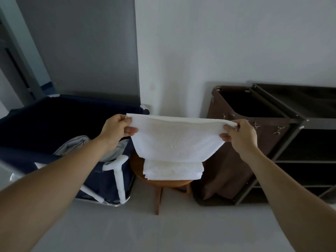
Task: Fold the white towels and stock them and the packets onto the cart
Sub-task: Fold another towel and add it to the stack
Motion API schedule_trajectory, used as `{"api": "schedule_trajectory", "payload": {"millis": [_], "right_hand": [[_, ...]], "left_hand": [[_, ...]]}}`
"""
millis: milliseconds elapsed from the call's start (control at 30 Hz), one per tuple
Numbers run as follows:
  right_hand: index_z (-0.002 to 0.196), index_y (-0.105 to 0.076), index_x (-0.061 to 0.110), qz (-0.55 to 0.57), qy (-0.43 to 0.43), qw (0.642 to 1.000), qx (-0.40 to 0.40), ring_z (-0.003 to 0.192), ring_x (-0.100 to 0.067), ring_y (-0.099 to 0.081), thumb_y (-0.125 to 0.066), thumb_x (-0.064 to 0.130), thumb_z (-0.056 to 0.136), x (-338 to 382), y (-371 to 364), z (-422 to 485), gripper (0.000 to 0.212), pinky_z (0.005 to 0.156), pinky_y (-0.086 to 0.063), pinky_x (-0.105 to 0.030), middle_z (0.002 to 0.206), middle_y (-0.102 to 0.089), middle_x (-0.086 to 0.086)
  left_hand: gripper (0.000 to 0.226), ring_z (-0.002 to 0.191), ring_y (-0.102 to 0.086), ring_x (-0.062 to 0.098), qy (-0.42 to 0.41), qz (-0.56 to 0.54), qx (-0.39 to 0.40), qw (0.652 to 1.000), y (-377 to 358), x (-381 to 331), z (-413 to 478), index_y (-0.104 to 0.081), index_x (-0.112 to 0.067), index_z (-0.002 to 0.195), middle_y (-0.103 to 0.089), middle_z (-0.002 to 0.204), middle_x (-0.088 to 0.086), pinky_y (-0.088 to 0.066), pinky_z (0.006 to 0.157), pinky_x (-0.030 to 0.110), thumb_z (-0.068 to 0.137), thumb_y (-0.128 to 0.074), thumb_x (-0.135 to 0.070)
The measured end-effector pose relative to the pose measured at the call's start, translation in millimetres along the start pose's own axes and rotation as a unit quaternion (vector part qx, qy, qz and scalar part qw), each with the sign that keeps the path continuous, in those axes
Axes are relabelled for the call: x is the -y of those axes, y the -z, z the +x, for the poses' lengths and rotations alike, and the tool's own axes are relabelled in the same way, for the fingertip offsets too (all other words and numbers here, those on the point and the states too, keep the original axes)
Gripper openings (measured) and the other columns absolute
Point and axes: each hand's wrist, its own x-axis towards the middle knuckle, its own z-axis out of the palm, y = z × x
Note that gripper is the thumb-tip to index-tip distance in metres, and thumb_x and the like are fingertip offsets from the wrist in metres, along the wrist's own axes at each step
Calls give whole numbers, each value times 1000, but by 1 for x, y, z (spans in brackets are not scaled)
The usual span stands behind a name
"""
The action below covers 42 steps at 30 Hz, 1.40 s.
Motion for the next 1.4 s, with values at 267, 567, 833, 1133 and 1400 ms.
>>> {"api": "schedule_trajectory", "payload": {"millis": [267, 567, 833, 1133, 1400], "right_hand": [[97, -64, 13, -82, -2, 994, 72, 59, -16, -60, -69, 20, 93, -25, 7, -3, 9, 56, -41, -26, 71, -68, -8], [83, -66, 12, -75, -42, 989, 124, 71, -22, -57, -74, 19, 87, -68, -45, 87, 11, 61, -41, -33, 77, -64, -7], [86, -66, 8, -40, -172, 963, 204, 89, -36, -67, -73, 14, 86, -137, -119, 205, 9, 86, -56, -52, 88, -71, -13], [108, -63, 13, -27, -273, 943, 186, 96, -25, -65, -64, 21, 96, -215, -209, 286, 15, 85, -57, -45, 106, -67, -7], [123, -58, 16, -49, -363, 921, 134, 96, -23, -61, -59, 24, 99, -278, -281, 311, 26, 85, -54, -44, 107, -62, -4]], "left_hand": [[11, 67, -64, 17, 15, 52, -4, 999, 9, 29, -2, -67, -8, 95, -67, 72, 8, -50, 76, 37, 96, -57, -13], [24, 69, -48, 17, 57, 98, -50, 992, -26, 64, 92, -54, -7, 72, -51, 71, 6, -38, 64, 28, 95, -52, -12], [15, 70, -46, 26, 173, 127, -74, 974, -81, 120, 214, -47, -13, 73, -47, 74, 11, -37, 67, 40, 87, -47, -19], [18, 70, -53, 26, 240, 209, -89, 944, -122, 213, 339, -56, -10, 83, -53, 74, 9, -47, 67, 36, 98, -49, -19], [17, 82, -50, 22, 291, 216, 31, 931, -140, 300, 404, -56, -6, 102, -53, 96, 13, -39, 70, 31, 101, -44, -18]]}}
